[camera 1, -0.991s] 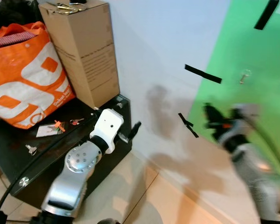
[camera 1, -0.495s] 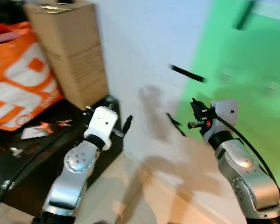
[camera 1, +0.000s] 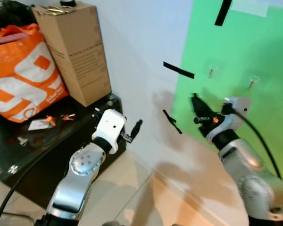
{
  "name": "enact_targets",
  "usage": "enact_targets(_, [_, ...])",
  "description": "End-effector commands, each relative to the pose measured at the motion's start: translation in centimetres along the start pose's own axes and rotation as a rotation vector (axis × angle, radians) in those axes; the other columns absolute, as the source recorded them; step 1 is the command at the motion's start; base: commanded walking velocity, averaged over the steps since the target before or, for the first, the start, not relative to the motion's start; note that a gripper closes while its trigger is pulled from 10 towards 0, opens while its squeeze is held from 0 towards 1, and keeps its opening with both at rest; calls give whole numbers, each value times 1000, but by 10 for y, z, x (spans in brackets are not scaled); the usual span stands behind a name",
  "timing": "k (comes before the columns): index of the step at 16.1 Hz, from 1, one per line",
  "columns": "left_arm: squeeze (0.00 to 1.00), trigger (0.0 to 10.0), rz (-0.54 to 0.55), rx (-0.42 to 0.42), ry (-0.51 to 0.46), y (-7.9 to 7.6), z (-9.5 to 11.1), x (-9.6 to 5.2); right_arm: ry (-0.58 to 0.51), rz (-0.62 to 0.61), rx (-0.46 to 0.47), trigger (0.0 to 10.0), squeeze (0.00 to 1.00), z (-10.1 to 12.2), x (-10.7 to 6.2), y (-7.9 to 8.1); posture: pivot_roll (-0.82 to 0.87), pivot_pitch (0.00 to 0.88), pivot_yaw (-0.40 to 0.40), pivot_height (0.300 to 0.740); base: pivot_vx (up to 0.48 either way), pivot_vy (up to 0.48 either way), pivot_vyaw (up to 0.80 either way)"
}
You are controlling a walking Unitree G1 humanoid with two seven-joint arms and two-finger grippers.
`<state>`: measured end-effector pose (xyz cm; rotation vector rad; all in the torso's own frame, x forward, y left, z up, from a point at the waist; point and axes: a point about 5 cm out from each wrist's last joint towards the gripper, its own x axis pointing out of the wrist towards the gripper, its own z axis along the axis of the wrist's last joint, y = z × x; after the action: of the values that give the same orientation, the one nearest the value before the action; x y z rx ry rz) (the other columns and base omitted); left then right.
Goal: Hang keys on a hook
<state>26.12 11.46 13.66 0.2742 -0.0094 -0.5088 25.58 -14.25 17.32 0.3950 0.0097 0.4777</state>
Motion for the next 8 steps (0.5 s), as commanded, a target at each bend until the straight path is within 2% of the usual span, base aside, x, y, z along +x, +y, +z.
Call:
enact_targets(1, [0, 10000, -37, -1, -28, 1, 5, -2, -26, 130, 58, 10000, 0, 10, 0, 11, -30, 0, 11, 740, 0, 0, 0])
enact_targets(2, [0, 10000, -48, -4, -36, 1, 7, -2, -34, 157, 77, 10000, 0, 13, -1, 13, -30, 0, 11, 740, 0, 0, 0])
enact_targets(3, [0, 10000, -88, -4, -79, 2, 15, -4, -72, 236, 130, 10000, 0, 23, -2, 16, -30, 0, 10, 740, 0, 0, 0])
enact_targets(6, [0, 10000, -260, -20, -163, -3, 36, -9, -126, 409, 258, 10000, 0, 44, -7, 21, -23, 0, -3, 740, 0, 0, 0])
enact_targets(8, [0, 10000, -324, 2, -205, -9, 47, -9, -104, 466, 270, 10000, 0, 46, -9, 24, -23, 0, -5, 740, 0, 0, 0])
